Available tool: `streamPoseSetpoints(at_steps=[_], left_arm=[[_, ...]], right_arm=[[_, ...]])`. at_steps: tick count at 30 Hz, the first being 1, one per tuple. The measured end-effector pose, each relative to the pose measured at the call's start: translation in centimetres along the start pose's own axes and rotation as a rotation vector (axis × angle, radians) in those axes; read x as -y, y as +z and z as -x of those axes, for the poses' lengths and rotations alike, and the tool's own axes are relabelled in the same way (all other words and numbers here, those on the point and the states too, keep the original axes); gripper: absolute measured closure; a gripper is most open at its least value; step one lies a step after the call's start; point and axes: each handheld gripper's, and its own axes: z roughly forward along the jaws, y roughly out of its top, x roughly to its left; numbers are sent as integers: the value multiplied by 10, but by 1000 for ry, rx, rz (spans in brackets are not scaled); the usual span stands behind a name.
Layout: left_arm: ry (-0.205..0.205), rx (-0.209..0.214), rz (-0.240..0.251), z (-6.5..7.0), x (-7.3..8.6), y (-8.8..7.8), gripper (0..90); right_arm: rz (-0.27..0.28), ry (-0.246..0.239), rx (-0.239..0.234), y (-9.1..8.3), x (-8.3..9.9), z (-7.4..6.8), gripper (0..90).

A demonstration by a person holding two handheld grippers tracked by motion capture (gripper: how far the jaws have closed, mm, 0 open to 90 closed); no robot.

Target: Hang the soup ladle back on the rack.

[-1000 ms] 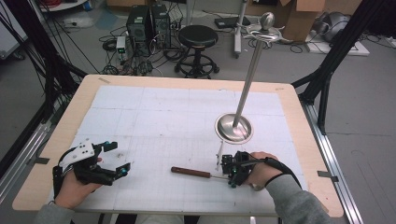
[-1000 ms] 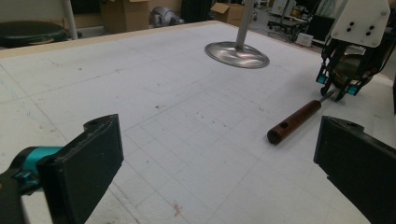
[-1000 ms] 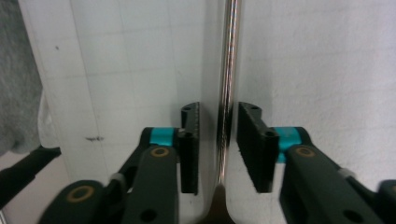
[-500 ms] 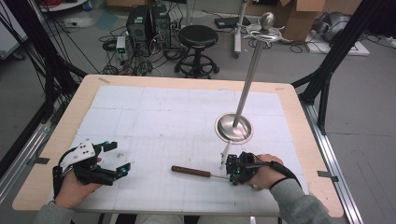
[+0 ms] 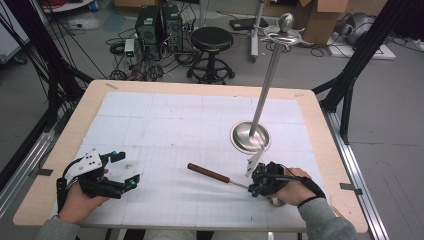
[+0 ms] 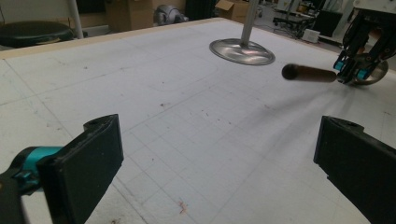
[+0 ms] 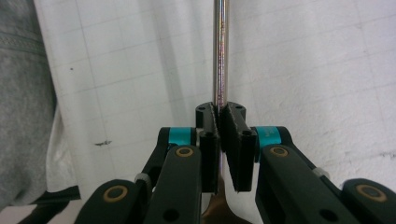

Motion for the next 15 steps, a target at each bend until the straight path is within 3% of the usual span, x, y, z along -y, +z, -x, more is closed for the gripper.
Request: streamPoseSetpoints(at_steps=[6,9,15], left_arm=[[0,-1,-1,0,0,0,20],[2,-2,-1,-1,0,0,20],[1,-2,-2,0,0,0,20]], right_arm=[[124,33,21,-14,9,3,851],[213,50,23,-23,13,6,851],[343,108,30,-29,21,12,851]])
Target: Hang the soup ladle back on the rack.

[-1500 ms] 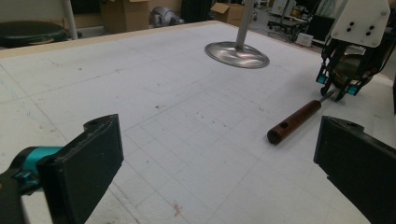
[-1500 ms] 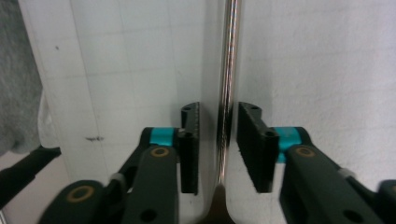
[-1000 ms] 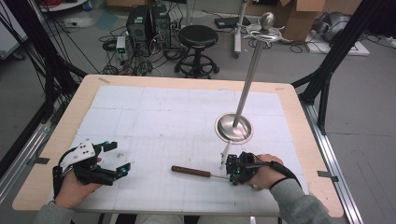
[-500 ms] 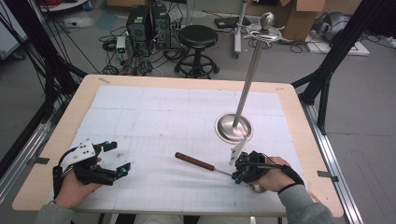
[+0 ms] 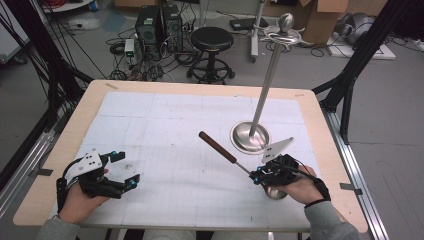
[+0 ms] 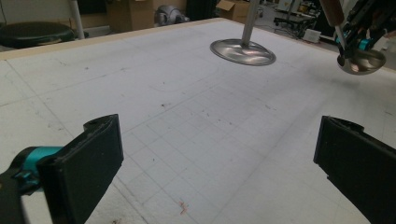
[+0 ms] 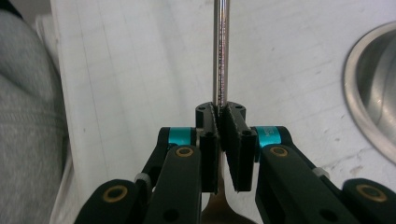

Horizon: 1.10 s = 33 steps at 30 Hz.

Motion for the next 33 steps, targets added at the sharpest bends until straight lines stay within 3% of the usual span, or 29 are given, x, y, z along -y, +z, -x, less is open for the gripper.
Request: streamPoseSetpoints(at_steps=[5,12,19,33], left_arm=[[0,-1,-3,0,0,0,19],[0,1,-4,0,0,1,19],[2,-1,-3,0,0,0,20],[3,-1,4,-1,0,0,20]], right_arm=[[121,27,6,-7,-2,7,851],[194,44,20,-7,-9,18,850],[367,76,43,-15,-13,29,850],[513,52,49,-37,-8,19,850]])
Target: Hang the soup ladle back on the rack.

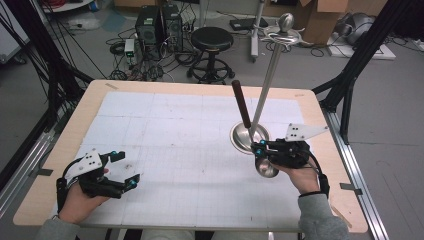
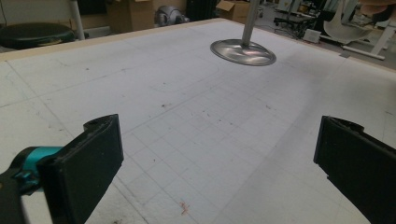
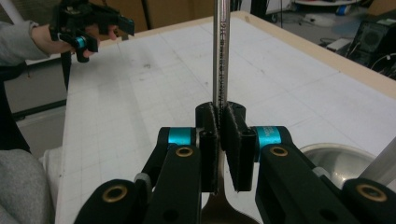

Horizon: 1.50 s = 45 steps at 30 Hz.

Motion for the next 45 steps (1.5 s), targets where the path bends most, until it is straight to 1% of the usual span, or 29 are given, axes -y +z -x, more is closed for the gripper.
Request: streamPoseSetpoints(at_steps=[4,8,9,10,12,15,23,27,30,37,42,45], left_arm=[[-1,1,0,0,0,0,20],[-5,3,0,0,0,0,19],[-2,4,-1,0,0,0,19],[-1,4,-2,0,0,0,19],[-5,4,-2,0,0,0,19],[-5,-1,-3,-1,0,0,20],[-5,-2,-4,-1,0,0,20],[-5,0,-6,0,1,0,19],[-7,-2,-5,0,1,-1,19],[-7,-2,-8,0,2,-3,20],[-11,-6,-8,0,2,-4,20],[-3,-9,-3,1,1,-6,19]], right_arm=[[38,-5,3,-8,-1,0,850],[64,8,9,-16,0,2,850],[69,13,8,-17,0,2,850],[72,23,15,-19,0,3,850],[74,28,32,-21,1,5,850],[83,32,36,-26,1,7,850],[136,50,37,-40,3,12,850],[141,55,43,-45,5,15,850],[154,56,51,-48,6,18,850],[170,66,51,-54,7,22,850],[179,75,72,-60,8,26,850],[202,86,80,-63,10,29,850]])
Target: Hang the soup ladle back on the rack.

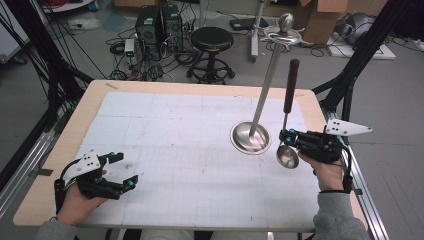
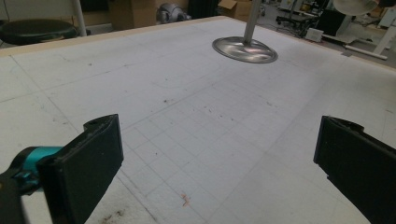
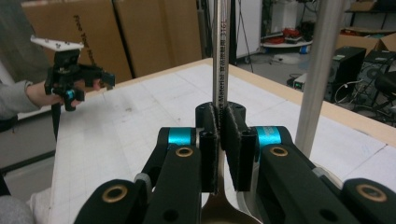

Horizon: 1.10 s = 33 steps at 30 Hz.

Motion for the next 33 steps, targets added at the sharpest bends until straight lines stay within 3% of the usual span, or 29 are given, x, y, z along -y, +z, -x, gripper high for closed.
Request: streamPoseSetpoints(at_steps=[9,22,33], left_arm=[[-3,-5,-2,1,1,0,19],[-1,-9,-4,0,1,0,20],[-3,-14,-10,0,1,0,20]], right_arm=[[18,9,30,-11,0,10,849],[29,38,133,-19,-3,30,849],[41,55,165,-23,-9,37,850]])
